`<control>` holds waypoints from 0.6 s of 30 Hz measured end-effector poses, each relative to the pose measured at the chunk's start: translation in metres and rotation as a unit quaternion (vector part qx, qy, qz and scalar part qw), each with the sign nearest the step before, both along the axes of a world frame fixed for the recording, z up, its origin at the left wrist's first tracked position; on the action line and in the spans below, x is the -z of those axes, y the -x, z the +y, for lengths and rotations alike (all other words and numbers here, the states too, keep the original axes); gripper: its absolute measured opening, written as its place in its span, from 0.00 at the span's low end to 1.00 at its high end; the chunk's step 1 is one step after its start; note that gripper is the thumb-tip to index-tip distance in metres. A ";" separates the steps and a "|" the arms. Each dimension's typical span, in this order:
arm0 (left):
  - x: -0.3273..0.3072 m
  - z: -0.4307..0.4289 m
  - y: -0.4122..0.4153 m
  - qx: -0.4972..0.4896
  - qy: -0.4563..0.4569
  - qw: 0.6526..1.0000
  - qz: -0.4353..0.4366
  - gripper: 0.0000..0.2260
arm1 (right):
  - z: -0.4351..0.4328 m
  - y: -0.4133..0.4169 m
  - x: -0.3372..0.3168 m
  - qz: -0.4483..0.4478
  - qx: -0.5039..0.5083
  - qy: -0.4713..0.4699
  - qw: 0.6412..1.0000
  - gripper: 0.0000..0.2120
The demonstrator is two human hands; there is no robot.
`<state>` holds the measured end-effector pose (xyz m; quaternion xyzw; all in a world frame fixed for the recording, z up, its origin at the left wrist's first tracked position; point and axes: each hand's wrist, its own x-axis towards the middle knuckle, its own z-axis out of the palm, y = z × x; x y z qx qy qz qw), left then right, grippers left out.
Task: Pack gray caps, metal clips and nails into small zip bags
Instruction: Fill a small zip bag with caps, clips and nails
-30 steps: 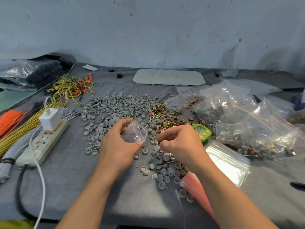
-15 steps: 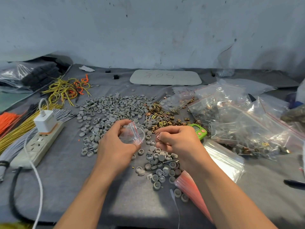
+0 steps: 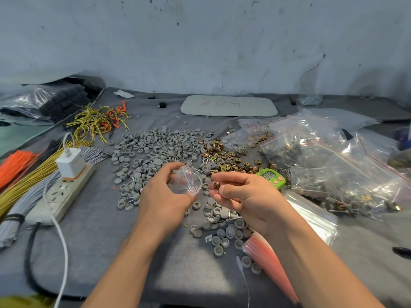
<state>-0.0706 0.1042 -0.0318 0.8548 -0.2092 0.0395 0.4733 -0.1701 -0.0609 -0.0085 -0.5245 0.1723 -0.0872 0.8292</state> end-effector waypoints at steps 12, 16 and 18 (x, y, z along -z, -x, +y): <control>0.001 0.000 -0.001 -0.002 -0.005 1.000 -0.001 0.27 | 0.008 0.000 -0.006 -0.030 0.001 0.059 0.998 0.11; 0.001 0.000 -0.001 -0.002 -0.006 1.000 0.002 0.27 | 0.009 0.002 -0.008 -0.035 -0.003 0.062 0.997 0.09; 0.000 0.000 0.000 -0.002 -0.010 1.000 -0.002 0.27 | 0.009 0.002 -0.009 -0.038 -0.007 0.056 0.998 0.07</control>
